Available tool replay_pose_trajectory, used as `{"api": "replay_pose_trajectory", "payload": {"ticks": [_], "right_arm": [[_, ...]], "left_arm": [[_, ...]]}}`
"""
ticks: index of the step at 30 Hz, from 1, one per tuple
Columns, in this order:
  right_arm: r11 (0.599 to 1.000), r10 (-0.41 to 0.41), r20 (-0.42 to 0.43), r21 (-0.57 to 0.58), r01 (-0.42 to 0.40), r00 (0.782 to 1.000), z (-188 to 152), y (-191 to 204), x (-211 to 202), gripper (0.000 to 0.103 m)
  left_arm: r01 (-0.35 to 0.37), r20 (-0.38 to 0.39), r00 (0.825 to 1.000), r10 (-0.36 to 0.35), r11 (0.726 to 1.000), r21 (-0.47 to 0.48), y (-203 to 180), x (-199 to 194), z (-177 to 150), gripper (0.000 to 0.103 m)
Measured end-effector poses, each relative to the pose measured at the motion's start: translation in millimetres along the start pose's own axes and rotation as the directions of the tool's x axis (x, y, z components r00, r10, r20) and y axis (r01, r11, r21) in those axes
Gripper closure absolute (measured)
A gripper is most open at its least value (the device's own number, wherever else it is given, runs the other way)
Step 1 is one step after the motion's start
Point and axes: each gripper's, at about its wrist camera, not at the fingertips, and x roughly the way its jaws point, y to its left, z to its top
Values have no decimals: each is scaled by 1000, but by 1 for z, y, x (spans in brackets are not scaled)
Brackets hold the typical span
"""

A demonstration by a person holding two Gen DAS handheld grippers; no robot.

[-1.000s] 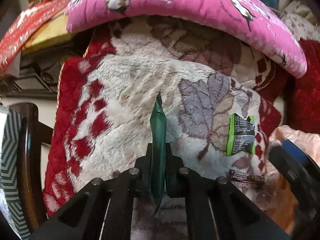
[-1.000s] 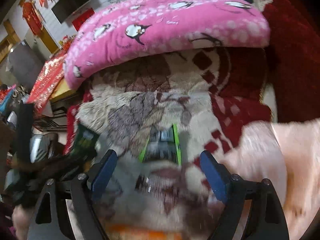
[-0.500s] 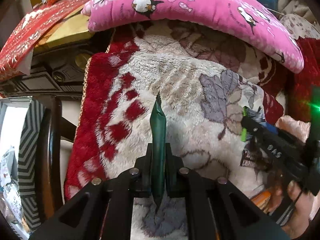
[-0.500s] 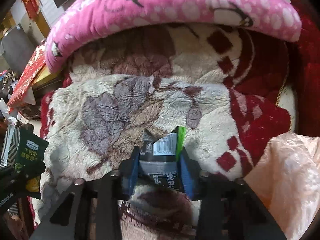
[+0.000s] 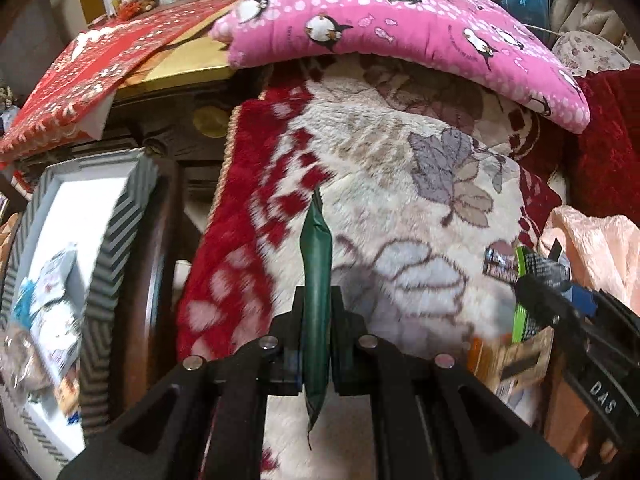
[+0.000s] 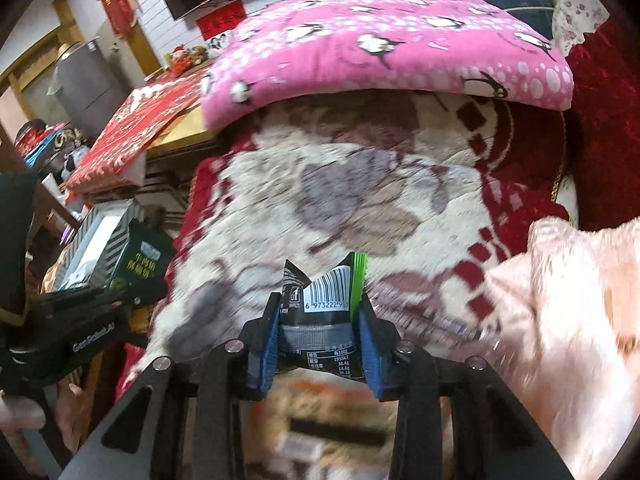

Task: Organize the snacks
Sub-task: 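Carry both snacks over the white tray and open both tools to release them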

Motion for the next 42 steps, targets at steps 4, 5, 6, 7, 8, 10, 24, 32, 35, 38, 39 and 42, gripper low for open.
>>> {"api": "replay_pose_trajectory", "payload": {"ticks": [4, 5, 6, 7, 8, 10, 24, 32, 35, 38, 39, 42], "right_arm": [[1000, 4, 3, -16, -4, 1000, -10, 23, -4, 66], [1000, 11, 1, -15, -11, 1000, -13, 28, -5, 65], [1000, 16, -1, -13, -16, 1000, -15, 32, -5, 65], [1000, 21, -6, -13, -21, 1000, -19, 36, -6, 65], [1000, 25, -9, -14, -25, 1000, -21, 41, -6, 65], [999, 26, -13, -22, -26, 1000, -24, 49, -5, 65], [989, 84, -34, -118, -88, 996, -35, 131, -1, 65], [975, 115, -55, -185, -124, 992, -35, 177, 11, 64], [969, 128, -65, -206, -139, 990, -33, 193, 16, 64], [962, 137, -73, -229, -151, 988, -32, 208, 22, 64], [958, 141, -78, -240, -156, 987, -31, 214, 25, 64], [951, 150, -84, -261, -167, 985, -29, 230, 30, 64]], "left_arm": [[-17, 14, 1000, 18, 1000, -4, 12, -16, -17, 94], [-22, 16, 1000, 22, 1000, -7, 15, -20, -21, 94], [-22, 19, 1000, 22, 1000, -11, 19, -23, -25, 94], [-22, 20, 1000, 22, 1000, -14, 22, -26, -28, 94], [-26, 22, 999, 26, 1000, -18, 26, -30, -33, 94], [-28, 27, 999, 28, 999, -26, 33, -37, -40, 94], [-64, 61, 996, 73, 989, -134, 106, -79, -69, 94], [-89, 62, 993, 104, 975, -205, 152, -90, -77, 94], [-95, 62, 992, 112, 969, -230, 168, -93, -80, 94], [-104, 60, 991, 123, 961, -255, 185, -95, -81, 94], [-108, 59, 990, 128, 960, -260, 190, -96, -82, 94], [-122, 55, 988, 144, 951, -284, 207, -98, -83, 94]]}}
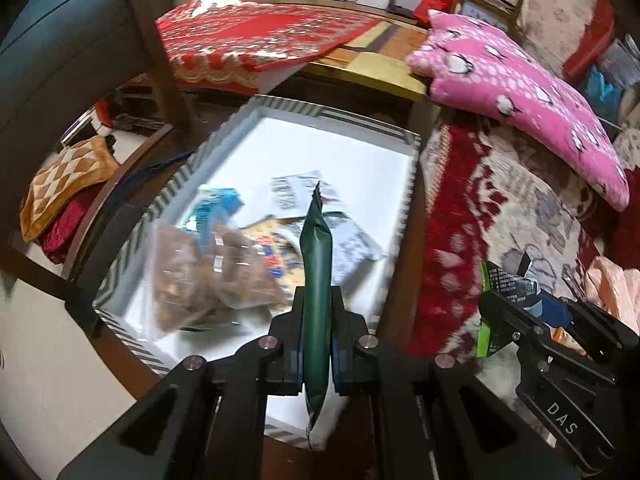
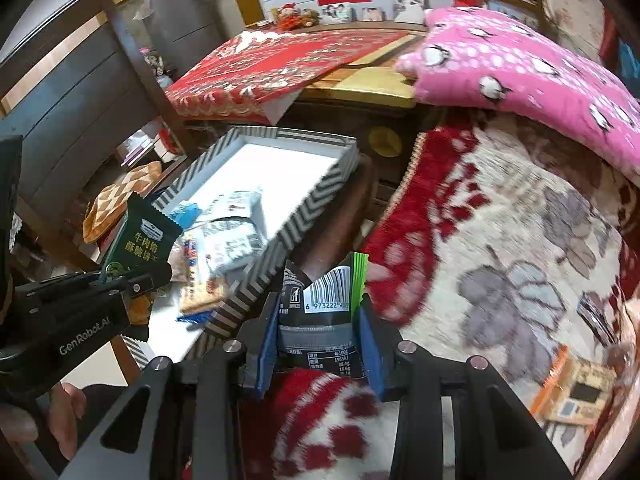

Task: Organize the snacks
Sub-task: 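Carry both snacks over the white tray and open both tools to release them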

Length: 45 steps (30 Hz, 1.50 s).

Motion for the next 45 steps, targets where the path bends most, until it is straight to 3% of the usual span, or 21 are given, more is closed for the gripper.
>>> {"api": "replay_pose_trajectory", "payload": {"ticks": [16, 39, 45], "right_arm": [[992, 57, -26, -115, -60, 998, 31, 58, 42, 64], [980, 71, -101, -176, -88, 992, 31, 85, 83, 63], [968, 118, -102, -209, -137, 988, 29, 95, 88, 54]], "left_arm": [[-47, -31, 999, 44, 994, -103, 61, 22, 4, 94], [-48, -24, 999, 45, 990, -135, 81, 37, 11, 94], [-62, -17, 998, 60, 989, -133, 81, 38, 10, 87]]}}
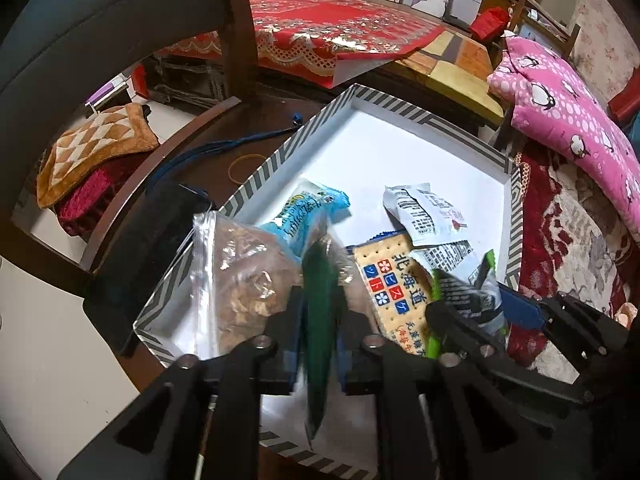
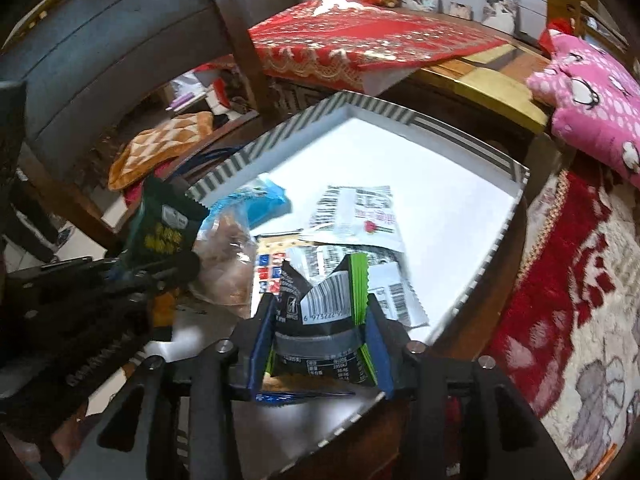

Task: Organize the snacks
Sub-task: 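Carry both snacks over the white tray and open both tools to release them, then return both tools to the orange cake and candy bag on the blanket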

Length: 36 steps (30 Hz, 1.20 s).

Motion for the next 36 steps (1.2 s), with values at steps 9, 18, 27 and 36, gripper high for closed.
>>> {"api": "replay_pose_trajectory", "payload": {"ticks": [9, 18, 27, 36], "right_arm": [[998, 61, 51, 24, -62, 997, -6, -7, -21, 36], [1000, 8, 93, 10, -9, 996, -21, -9, -53, 34], [993, -55, 118, 109, 42, 992, -48, -47, -85, 33], [967, -136, 122, 234, 105, 983, -81, -94, -118, 29]], "left_arm": [[21, 44, 999, -20, 999, -32, 4, -15, -1, 29], [16, 63, 998, -17, 1000, 15, -15, -29, -6, 29], [47, 74, 996, -54, 994, 100, -66, -43, -18, 23], [99, 53, 992, -112, 974, 203, -134, -47, -37, 21]]}}
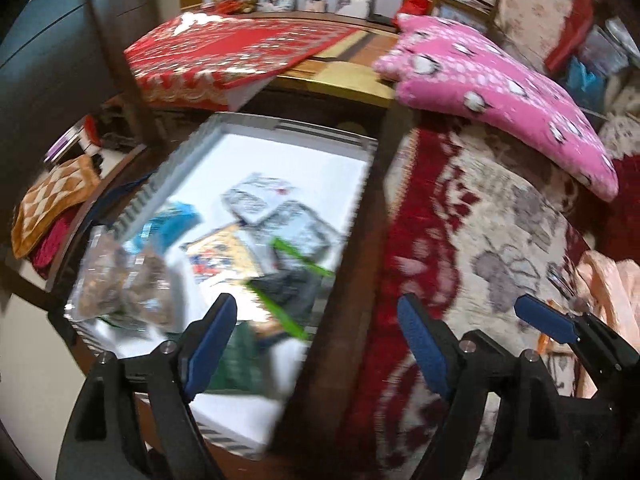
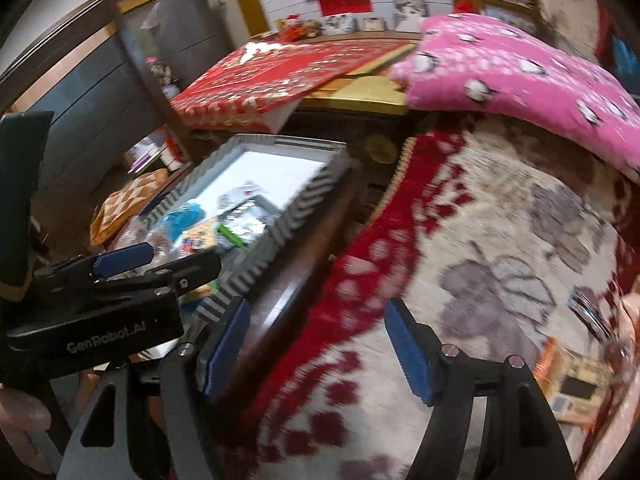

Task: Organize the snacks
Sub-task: 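Return both tools to the orange cake and candy bag on the blanket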

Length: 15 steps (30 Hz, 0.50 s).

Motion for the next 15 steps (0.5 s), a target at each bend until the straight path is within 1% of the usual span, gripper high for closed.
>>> {"api": "replay_pose_trajectory", "payload": {"ticks": [8, 15], "right_arm": [[994, -73, -1, 79, 73, 997, -18, -50, -23, 29], [981, -145, -4, 128, 145, 989, -34, -97, -46, 27]], "left_arm": [[46, -21, 999, -45, 996, 80, -61, 7, -4, 21], [89, -41, 996, -84, 986, 140, -110, 15, -8, 21]]}}
